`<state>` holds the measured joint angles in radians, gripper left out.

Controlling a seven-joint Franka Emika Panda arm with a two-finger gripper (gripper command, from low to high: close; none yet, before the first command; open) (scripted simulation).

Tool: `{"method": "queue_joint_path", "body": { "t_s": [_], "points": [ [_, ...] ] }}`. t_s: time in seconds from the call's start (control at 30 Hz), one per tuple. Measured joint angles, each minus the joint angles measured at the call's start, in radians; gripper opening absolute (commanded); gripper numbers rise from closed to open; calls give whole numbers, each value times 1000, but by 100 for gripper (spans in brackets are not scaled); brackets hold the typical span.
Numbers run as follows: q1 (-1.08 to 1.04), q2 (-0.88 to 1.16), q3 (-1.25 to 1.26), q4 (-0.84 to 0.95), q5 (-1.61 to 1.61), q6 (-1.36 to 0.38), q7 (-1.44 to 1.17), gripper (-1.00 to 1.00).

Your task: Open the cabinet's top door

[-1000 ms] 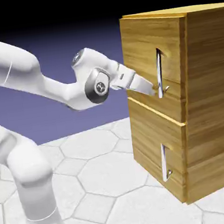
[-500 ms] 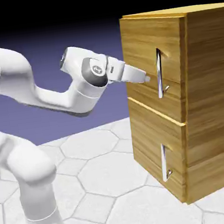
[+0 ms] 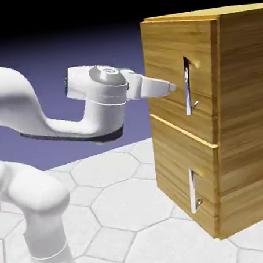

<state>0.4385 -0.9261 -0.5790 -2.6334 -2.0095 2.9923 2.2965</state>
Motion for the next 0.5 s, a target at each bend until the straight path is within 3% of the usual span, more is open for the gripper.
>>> {"method": "queue_joint_path", "body": {
  "t_s": [0.5],
  "points": [
    [138,-116,-188,57,-652,-14,505,0]
  ]
}}
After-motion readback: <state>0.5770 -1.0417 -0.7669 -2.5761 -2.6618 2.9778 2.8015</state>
